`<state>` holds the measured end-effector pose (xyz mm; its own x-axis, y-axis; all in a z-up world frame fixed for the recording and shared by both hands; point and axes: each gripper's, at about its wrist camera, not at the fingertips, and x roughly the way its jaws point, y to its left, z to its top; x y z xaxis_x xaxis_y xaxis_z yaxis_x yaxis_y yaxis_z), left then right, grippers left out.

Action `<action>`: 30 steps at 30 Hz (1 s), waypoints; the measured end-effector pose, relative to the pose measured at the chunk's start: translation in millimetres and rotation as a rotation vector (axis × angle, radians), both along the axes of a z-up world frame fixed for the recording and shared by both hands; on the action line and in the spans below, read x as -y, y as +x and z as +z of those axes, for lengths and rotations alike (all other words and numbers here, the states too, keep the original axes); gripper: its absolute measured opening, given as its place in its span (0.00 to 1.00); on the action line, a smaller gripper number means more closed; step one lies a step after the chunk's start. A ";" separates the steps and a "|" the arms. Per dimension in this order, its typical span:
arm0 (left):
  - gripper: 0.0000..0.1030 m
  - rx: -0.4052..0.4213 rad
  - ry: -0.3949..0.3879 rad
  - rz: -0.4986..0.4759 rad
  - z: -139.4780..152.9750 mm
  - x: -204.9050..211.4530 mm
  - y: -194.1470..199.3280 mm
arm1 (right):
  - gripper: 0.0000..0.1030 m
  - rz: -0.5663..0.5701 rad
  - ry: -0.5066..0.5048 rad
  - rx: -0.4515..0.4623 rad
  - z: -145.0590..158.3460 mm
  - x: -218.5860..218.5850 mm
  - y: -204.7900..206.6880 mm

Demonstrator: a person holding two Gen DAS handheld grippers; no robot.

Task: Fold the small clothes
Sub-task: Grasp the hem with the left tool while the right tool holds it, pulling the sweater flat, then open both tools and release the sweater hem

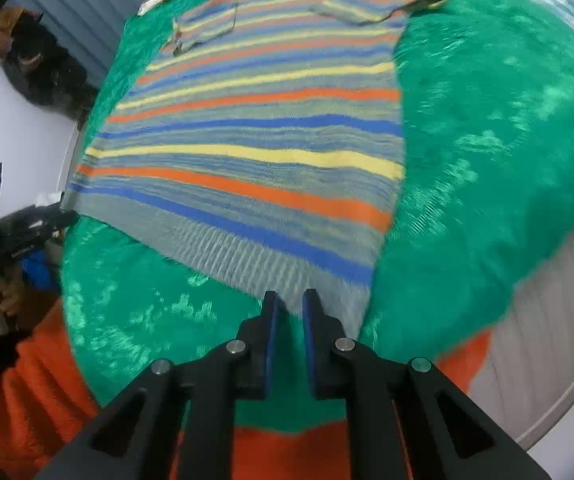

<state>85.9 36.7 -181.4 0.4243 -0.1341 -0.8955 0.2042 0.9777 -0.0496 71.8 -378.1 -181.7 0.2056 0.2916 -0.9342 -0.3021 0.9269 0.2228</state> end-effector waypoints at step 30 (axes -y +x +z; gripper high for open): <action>0.84 0.159 -0.070 0.121 23.4 41.2 -56.3 | 0.36 0.232 -0.371 0.264 -22.3 -74.0 280.3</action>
